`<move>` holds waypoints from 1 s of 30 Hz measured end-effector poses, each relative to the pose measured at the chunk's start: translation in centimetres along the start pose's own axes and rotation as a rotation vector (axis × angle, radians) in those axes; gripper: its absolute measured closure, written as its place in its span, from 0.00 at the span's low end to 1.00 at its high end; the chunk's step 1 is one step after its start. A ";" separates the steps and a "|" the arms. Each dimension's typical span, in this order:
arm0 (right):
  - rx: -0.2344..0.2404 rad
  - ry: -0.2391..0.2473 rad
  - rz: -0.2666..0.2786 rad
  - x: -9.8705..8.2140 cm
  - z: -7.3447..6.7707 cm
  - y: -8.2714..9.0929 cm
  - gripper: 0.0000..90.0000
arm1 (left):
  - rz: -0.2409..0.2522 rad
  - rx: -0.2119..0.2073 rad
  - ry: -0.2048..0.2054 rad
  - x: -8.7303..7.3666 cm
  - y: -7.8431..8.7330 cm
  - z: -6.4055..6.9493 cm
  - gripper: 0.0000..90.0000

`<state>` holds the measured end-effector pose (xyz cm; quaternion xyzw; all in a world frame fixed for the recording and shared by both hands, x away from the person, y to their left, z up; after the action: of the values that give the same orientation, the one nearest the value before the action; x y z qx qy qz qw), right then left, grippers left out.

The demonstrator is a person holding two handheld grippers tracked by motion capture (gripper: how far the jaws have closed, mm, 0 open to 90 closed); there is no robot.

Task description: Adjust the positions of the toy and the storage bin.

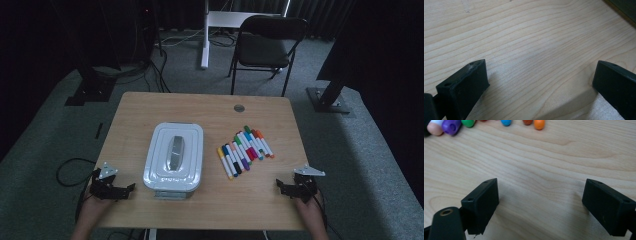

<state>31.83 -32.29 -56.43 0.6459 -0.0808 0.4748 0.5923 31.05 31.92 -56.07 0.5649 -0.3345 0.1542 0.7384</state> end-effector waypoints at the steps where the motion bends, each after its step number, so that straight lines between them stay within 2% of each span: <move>1: 0.010 0.011 0.003 -0.1 0.0 0.1 0.15 | 0.001 0.000 0.000 0.0 0.0 0.0 0.01; 3: 0.025 0.024 0.005 -0.3 -0.1 0.3 0.15 | 0.002 0.001 0.003 0.0 0.0 0.0 0.01; 14: 0.014 0.017 0.004 -0.3 -0.6 0.5 0.15 | 0.006 0.025 0.030 0.4 -0.4 -0.1 0.01; 16: 0.033 0.034 0.007 -0.3 -1.0 0.6 0.15 | 0.006 0.036 0.040 0.5 -0.4 0.0 0.01; 20: 0.021 0.024 0.004 -0.2 -1.7 0.6 0.15 | 0.011 0.052 0.058 0.7 -0.6 0.2 0.01; 23: 0.029 0.035 0.006 0.3 -2.6 0.3 0.15 | 0.008 0.044 0.048 0.8 -0.7 0.2 0.01; 25: 0.060 0.068 0.015 0.9 -3.6 -0.1 0.15 | 0.009 0.039 0.044 0.8 -0.8 0.3 0.01; 26: 0.060 0.068 0.015 0.9 -3.6 -0.1 0.15 | 0.012 0.039 0.039 0.9 -0.8 0.4 0.01; 28: 0.074 0.096 0.019 1.8 -4.6 -0.5 0.15 | 0.026 0.043 0.025 1.0 -0.9 0.5 0.01; 30: 0.082 0.104 0.025 2.2 -4.9 -0.6 0.15 | 0.042 0.038 0.024 1.1 -0.8 0.4 0.01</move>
<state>30.85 -26.94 -55.98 0.6430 -0.0386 0.5178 0.5629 32.23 31.10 -55.90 0.5697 -0.3346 0.1828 0.7280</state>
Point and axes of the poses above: each handheld gripper's, and its own axes: y roughly backward along the jaws, x roughly out of its top, z roughly to its right, the point moved 2 cm from there along -y, roughly forward along the jaws, and after that the axes turned 13 degrees about y, right-handed, at the moved point
